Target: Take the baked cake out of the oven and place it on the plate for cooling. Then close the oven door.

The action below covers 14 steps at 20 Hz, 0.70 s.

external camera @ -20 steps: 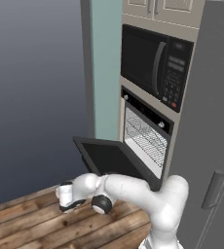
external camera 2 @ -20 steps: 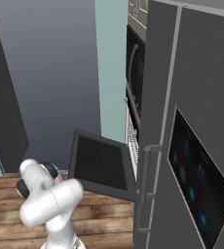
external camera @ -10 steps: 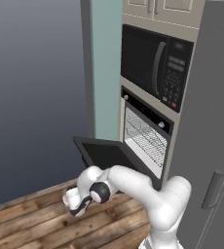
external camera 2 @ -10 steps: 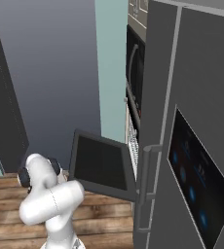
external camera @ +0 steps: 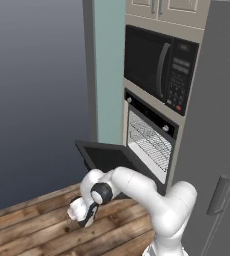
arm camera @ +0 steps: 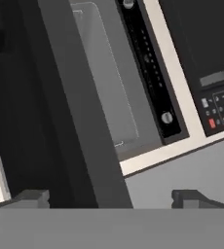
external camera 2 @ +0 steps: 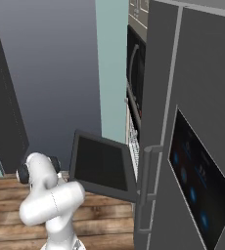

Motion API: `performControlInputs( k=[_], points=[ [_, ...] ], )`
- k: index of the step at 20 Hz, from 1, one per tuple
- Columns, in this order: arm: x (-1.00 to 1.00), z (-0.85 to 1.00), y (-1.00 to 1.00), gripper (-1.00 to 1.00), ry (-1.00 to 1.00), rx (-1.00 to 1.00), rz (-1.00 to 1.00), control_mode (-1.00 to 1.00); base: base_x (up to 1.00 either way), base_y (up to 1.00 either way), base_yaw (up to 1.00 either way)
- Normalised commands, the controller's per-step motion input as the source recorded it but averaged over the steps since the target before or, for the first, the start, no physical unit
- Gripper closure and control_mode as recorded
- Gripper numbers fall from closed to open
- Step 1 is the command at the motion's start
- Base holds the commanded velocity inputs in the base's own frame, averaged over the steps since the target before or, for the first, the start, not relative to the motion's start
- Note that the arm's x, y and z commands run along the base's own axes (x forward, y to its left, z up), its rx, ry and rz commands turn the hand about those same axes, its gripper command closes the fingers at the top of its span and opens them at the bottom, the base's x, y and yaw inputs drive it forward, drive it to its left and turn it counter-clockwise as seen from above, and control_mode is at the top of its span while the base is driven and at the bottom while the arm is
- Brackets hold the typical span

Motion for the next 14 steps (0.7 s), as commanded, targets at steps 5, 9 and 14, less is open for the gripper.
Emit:
performControlInputs(
  k=[5, 9, 14],
  points=[
    [0.34, 0.32, -0.29, -1.0, -0.31, -0.55, 0.0, -1.0, 0.0, 0.0, 0.0],
    [0.79, 1.0, -0.94, 1.0, -0.05, -0.33, -0.02, -1.0, 0.0, 0.0, 0.0],
    [0.93, 1.0, -0.93, 1.0, -0.02, -0.26, 0.0, -1.0, 0.0, 0.0, 0.0]
  ],
)
